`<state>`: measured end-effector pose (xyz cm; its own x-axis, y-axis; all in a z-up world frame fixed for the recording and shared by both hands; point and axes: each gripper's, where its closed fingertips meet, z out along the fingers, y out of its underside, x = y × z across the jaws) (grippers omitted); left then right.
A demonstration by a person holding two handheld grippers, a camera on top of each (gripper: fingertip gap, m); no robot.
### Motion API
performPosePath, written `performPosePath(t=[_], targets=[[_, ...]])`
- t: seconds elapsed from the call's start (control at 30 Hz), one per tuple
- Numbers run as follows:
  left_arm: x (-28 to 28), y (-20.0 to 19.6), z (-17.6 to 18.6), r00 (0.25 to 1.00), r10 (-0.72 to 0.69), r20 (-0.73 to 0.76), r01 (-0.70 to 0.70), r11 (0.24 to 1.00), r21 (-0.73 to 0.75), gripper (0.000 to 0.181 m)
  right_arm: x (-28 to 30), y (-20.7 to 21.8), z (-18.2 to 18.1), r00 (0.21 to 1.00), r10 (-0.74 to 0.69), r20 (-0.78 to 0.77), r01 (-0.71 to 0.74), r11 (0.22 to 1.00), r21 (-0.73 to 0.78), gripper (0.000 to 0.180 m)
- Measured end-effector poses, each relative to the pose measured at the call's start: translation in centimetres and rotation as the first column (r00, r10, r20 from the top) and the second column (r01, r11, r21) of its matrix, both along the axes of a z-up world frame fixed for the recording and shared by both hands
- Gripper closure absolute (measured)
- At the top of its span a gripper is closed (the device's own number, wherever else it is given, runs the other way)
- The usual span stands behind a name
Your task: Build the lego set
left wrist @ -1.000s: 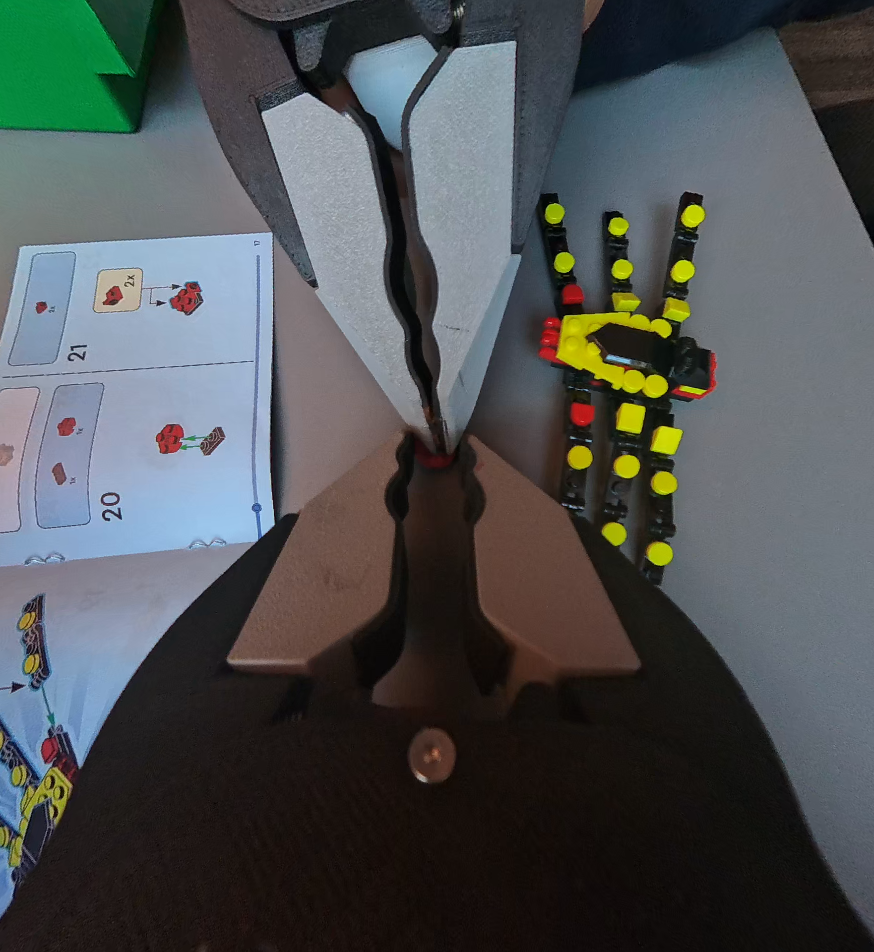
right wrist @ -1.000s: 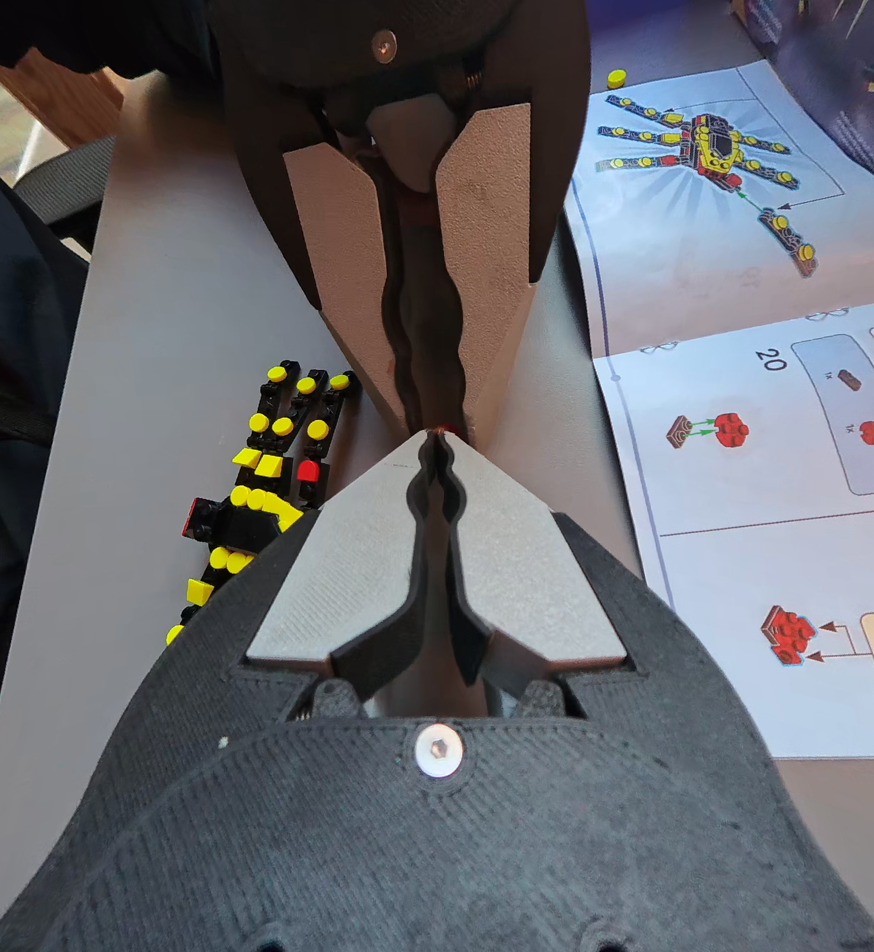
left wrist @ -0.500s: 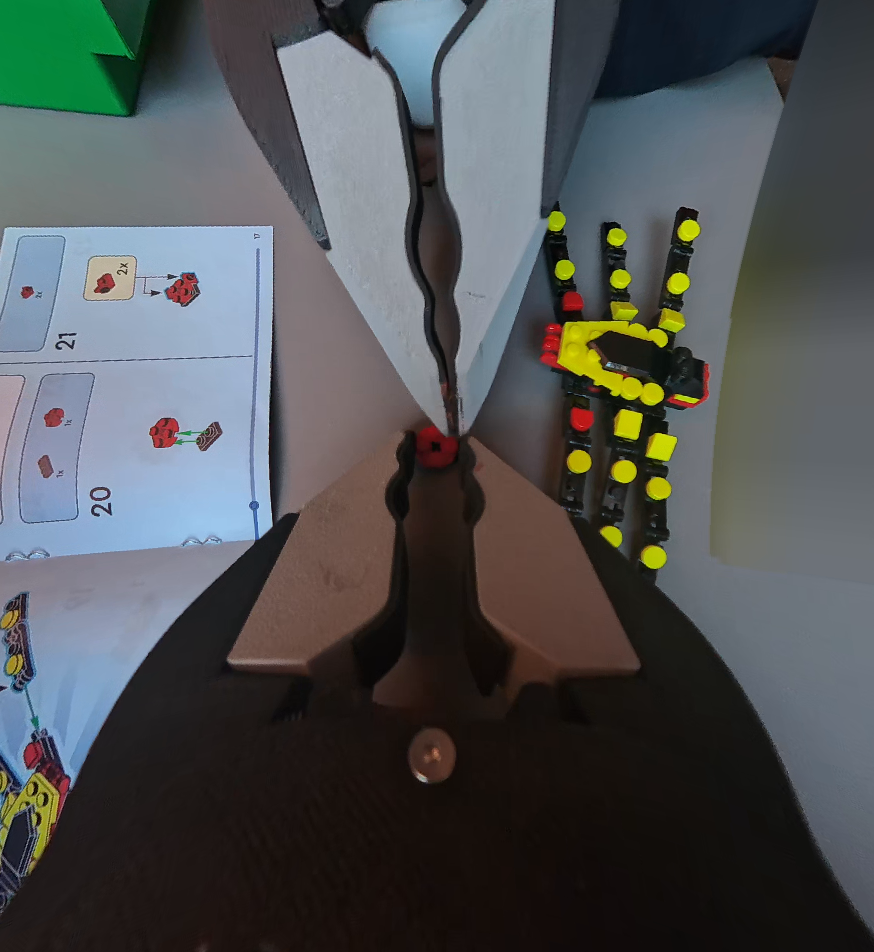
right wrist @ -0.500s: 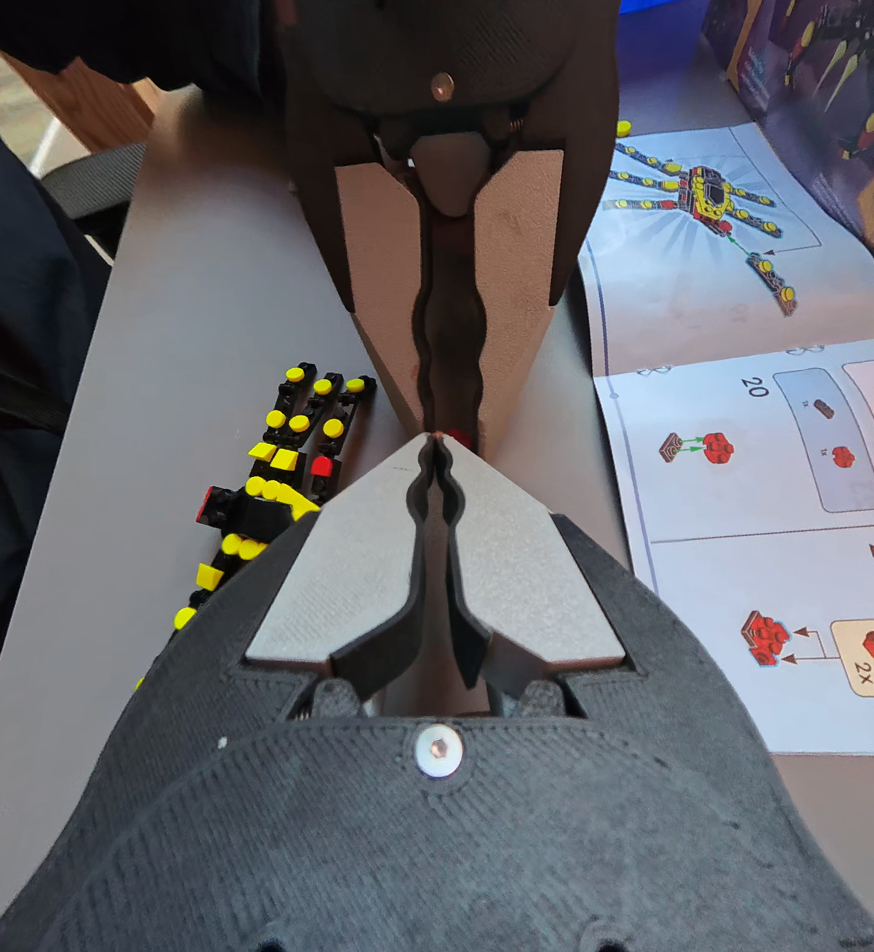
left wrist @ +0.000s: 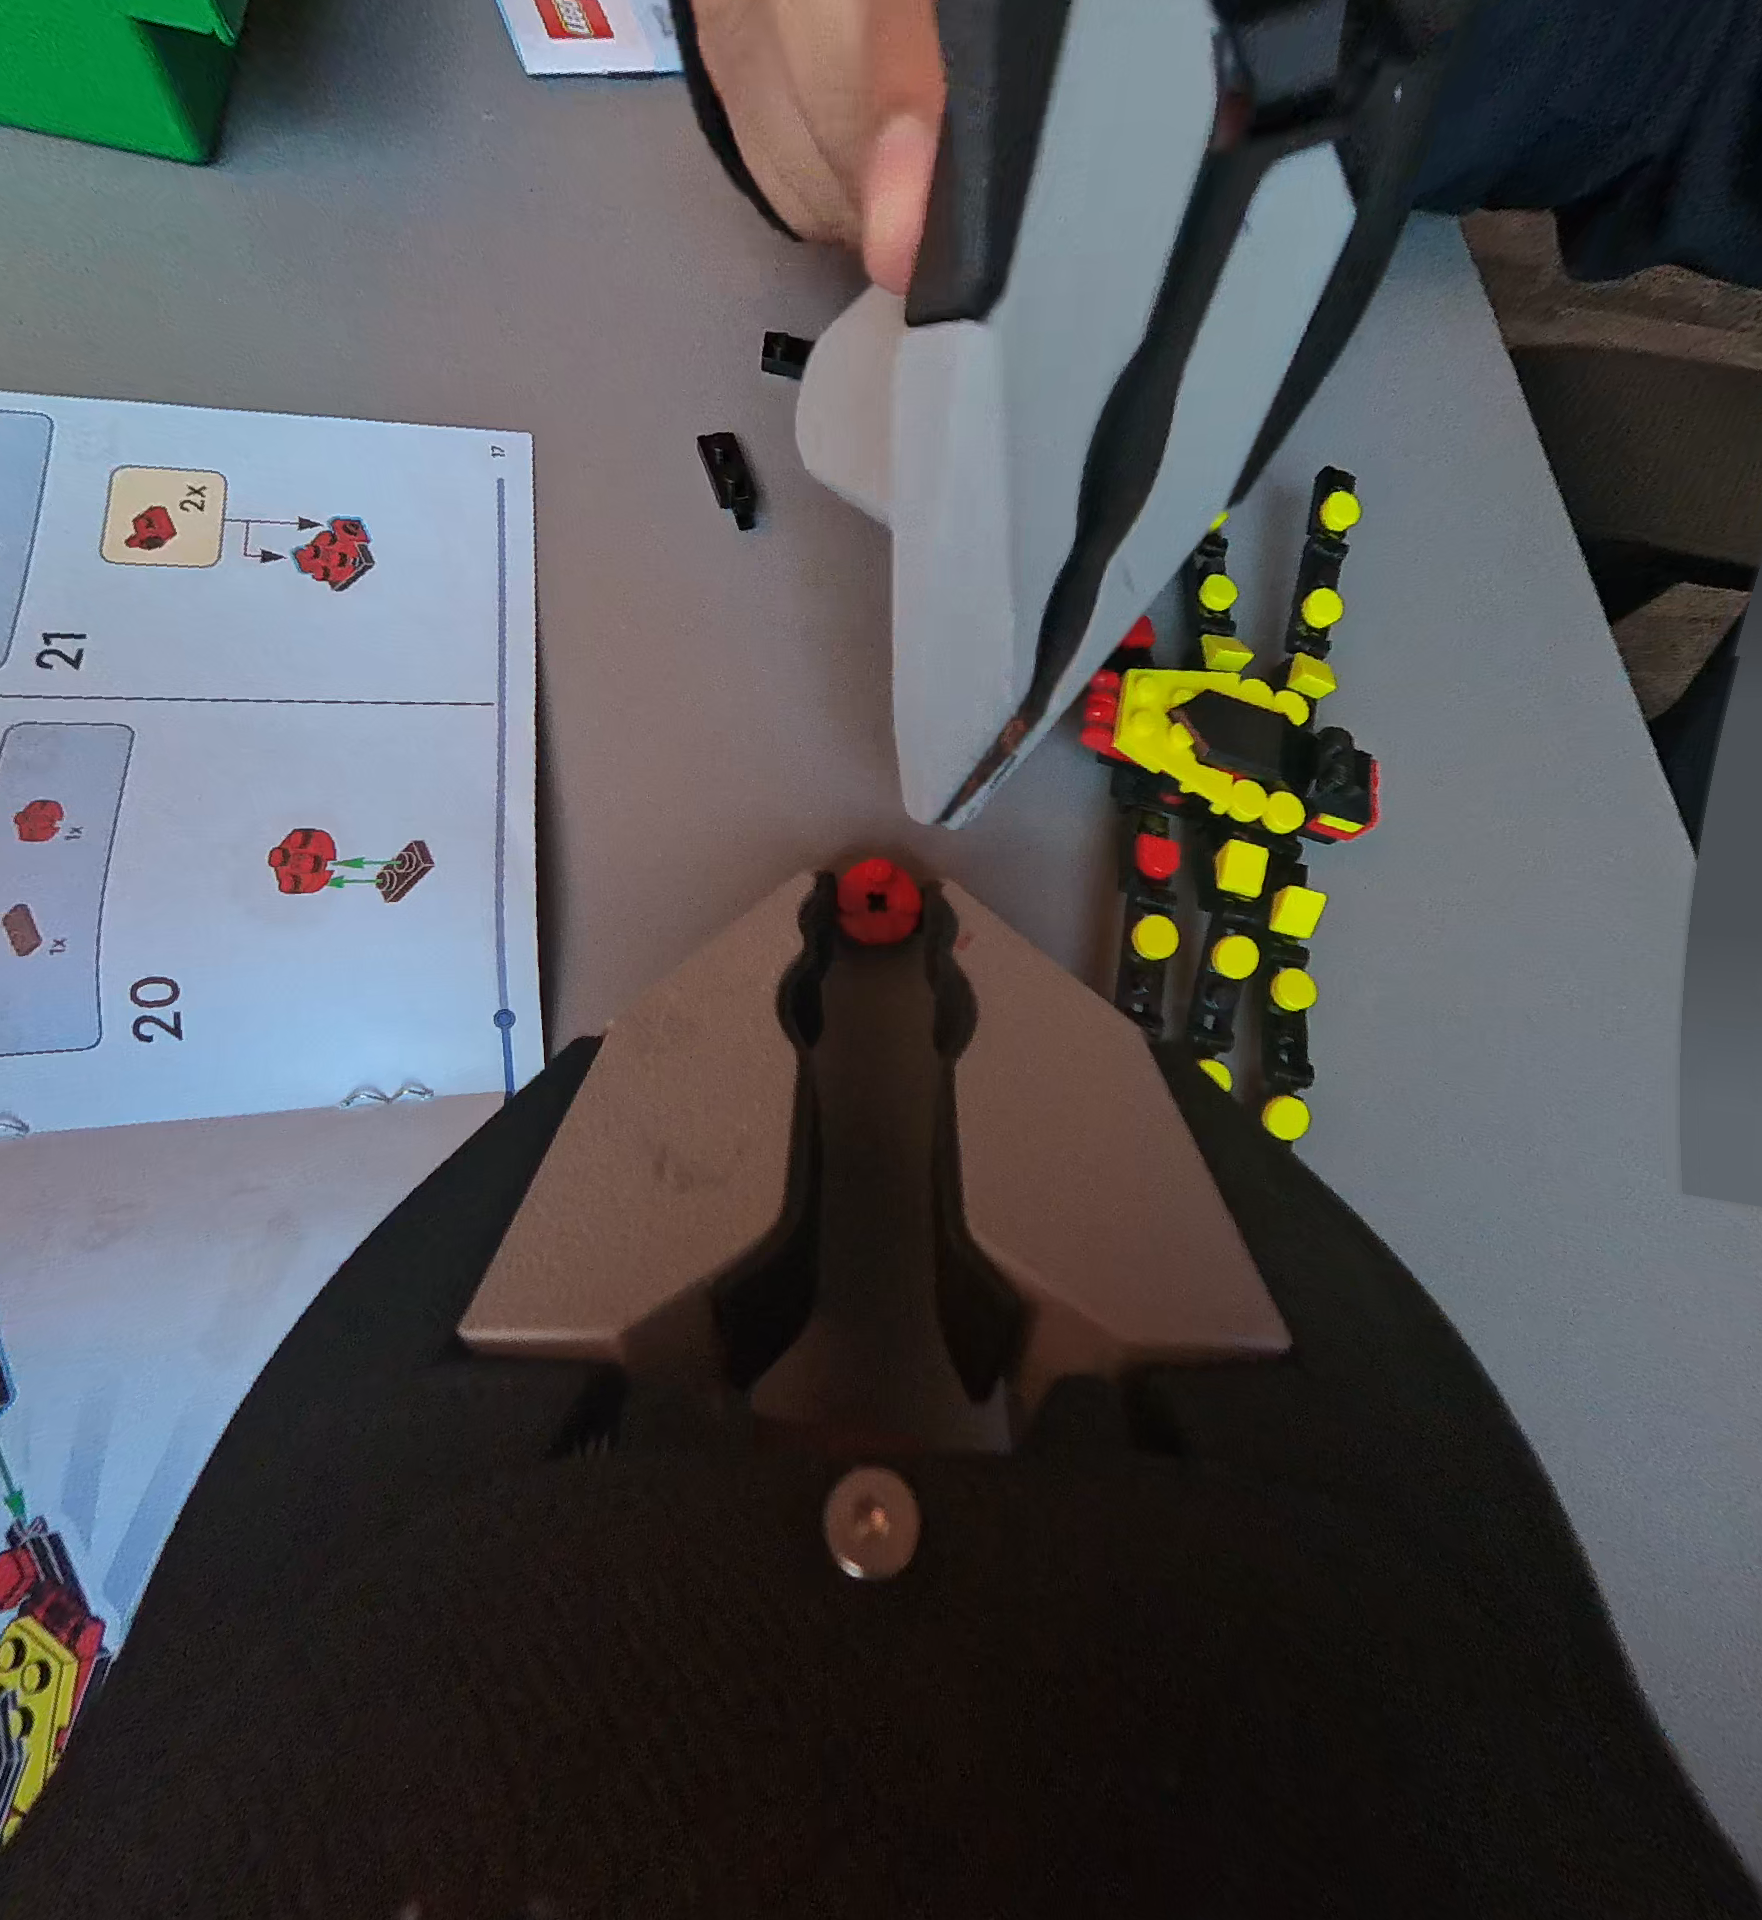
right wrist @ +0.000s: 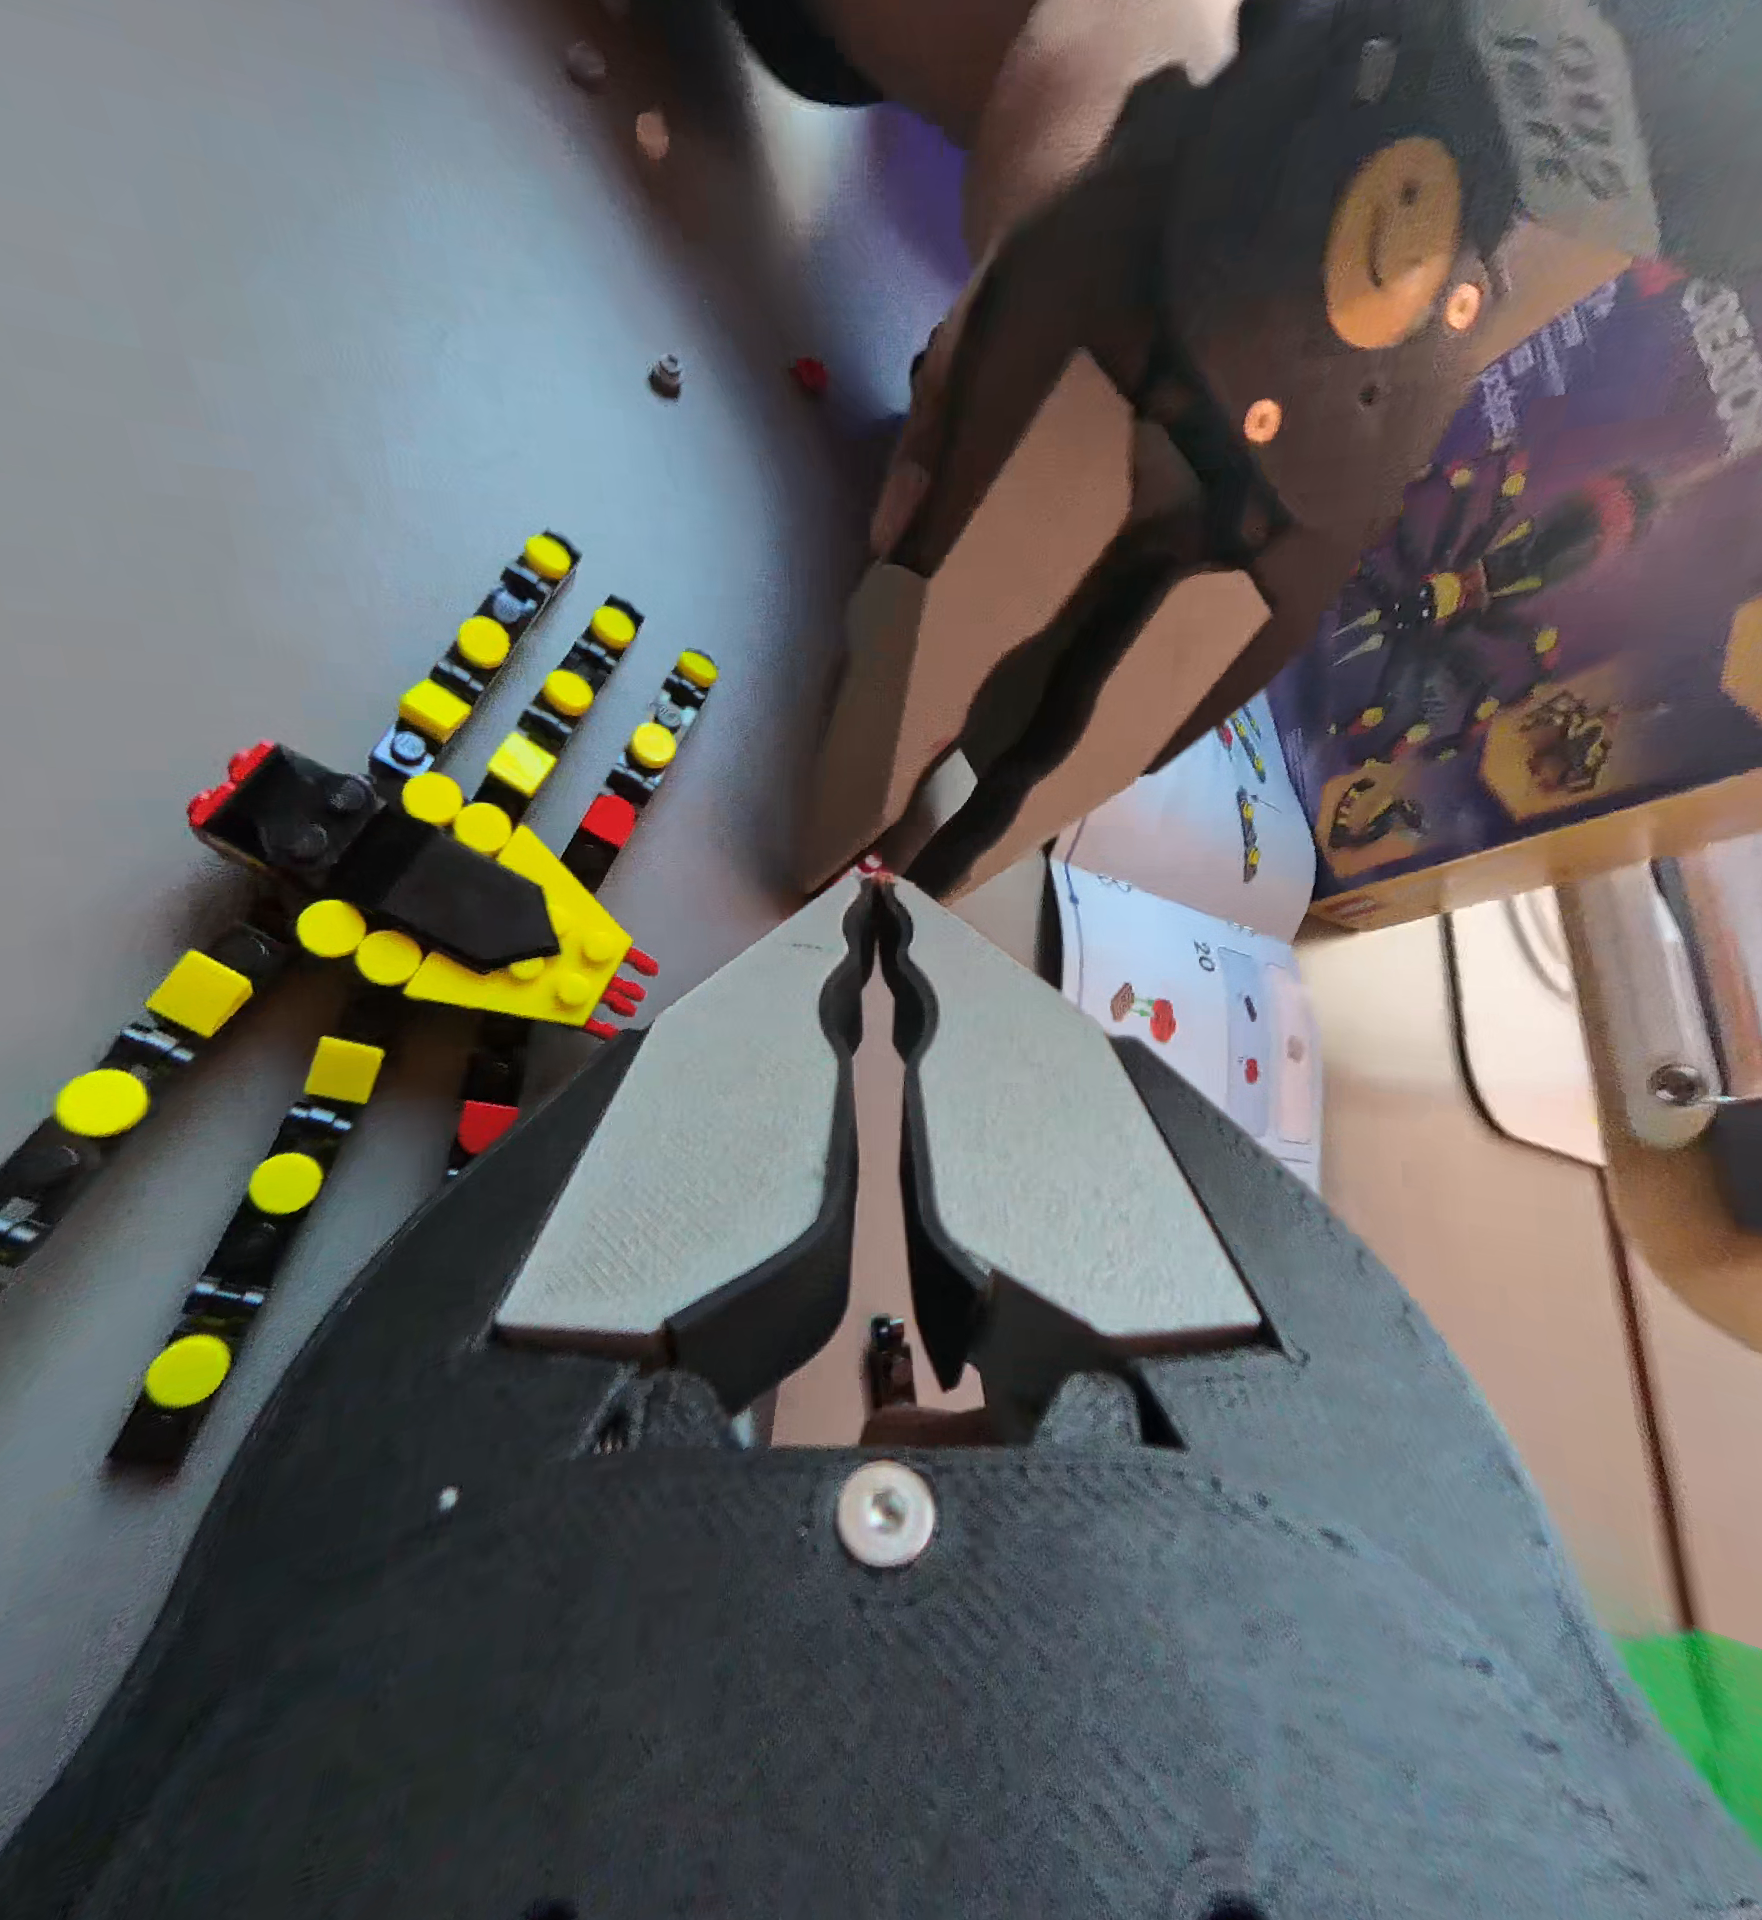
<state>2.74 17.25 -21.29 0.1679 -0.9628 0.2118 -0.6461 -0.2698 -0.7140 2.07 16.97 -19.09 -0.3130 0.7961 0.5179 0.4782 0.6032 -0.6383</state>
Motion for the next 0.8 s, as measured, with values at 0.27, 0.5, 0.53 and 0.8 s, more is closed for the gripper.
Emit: performPosePath(t=[0.27, 0.5, 0.53, 0.8], targets=[[-0.6, 0.3, 0.0, 1.000, -0.005, -0.011, 0.005, 1.000, -0.001, 0.167, 0.1, 1.0, 0.4, 0.999, -0.033, -0.029, 0.034, 0.999, 0.042, 0.180], [-0.7, 0.2, 0.0, 1.000, -0.013, -0.028, 0.013, 1.000, 0.017, 0.167, 0.2, 2.2, 1.2, 0.991, -0.129, -0.039, 0.123, 0.984, -0.133, 0.111], [-0.8, 0.2, 0.0, 0.999, -0.012, -0.030, 0.013, 1.000, 0.019, 0.167, 0.3, 2.2, 1.0, 0.992, -0.126, -0.031, 0.120, 0.982, -0.145, 0.110], [-0.9, 0.3, 1.2, 1.000, -0.015, -0.003, 0.016, 1.000, 0.018, 0.167, 0.3, 2.4, 2.4, 0.987, -0.102, -0.122, 0.099, 0.995, -0.024, 0.138]])
